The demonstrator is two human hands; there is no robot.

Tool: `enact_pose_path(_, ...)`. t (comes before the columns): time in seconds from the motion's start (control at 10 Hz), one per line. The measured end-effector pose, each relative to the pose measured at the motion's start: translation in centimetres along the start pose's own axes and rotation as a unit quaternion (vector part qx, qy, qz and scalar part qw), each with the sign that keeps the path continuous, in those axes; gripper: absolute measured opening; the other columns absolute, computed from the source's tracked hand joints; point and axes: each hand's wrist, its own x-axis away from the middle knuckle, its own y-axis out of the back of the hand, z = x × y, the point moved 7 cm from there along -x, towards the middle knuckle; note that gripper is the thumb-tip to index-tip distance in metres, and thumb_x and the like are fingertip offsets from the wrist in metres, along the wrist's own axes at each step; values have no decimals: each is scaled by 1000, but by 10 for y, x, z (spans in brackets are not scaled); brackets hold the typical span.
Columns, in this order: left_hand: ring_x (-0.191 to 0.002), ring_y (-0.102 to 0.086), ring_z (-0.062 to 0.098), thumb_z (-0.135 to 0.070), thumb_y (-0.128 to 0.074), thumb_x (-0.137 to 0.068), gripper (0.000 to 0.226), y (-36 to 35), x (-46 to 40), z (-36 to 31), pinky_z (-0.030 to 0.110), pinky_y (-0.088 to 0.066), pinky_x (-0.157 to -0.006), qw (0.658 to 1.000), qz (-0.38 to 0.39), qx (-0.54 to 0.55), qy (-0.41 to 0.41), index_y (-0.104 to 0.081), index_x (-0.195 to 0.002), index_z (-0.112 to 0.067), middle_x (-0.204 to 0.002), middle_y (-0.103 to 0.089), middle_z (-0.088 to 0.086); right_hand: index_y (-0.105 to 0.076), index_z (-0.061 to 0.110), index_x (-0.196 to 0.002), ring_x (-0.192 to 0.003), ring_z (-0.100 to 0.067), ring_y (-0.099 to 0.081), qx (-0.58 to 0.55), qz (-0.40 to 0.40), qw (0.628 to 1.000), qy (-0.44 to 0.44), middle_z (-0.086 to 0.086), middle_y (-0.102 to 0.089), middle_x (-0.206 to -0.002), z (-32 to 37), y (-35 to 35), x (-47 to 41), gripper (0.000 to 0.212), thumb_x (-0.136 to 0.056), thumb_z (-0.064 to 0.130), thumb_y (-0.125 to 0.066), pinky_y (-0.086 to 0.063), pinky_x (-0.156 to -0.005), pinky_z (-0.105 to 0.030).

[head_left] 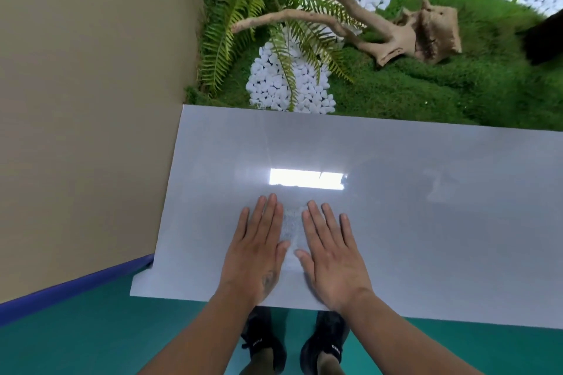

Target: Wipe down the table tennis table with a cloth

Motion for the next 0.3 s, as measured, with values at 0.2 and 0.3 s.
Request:
enact_pose_path(0.2, -167, 6, 26, -51, -5, -114, 71, 78, -4, -9, 51, -13, -135, 1000, -17, 4, 5, -1, -172, -10, -181, 5, 9, -6, 9, -170, -165, -27, 4, 7, -48, 999, 0, -9, 5, -179, -10, 74, 5, 79, -112, 61, -22, -5, -130, -52)
enact_pose_path(0.3, -167, 8, 23, -53, -3, -114, 71, 132, -6, -17, 49, -13, -135, 999, -39, 11, -19, -2, -172, -12, -181, 4, 7, -10, 8, -170, -166, -27, 2, -10, -75, 997, 12, -9, 0, -179, -19, 131, 9, 77, -112, 59, -16, -5, -131, -50)
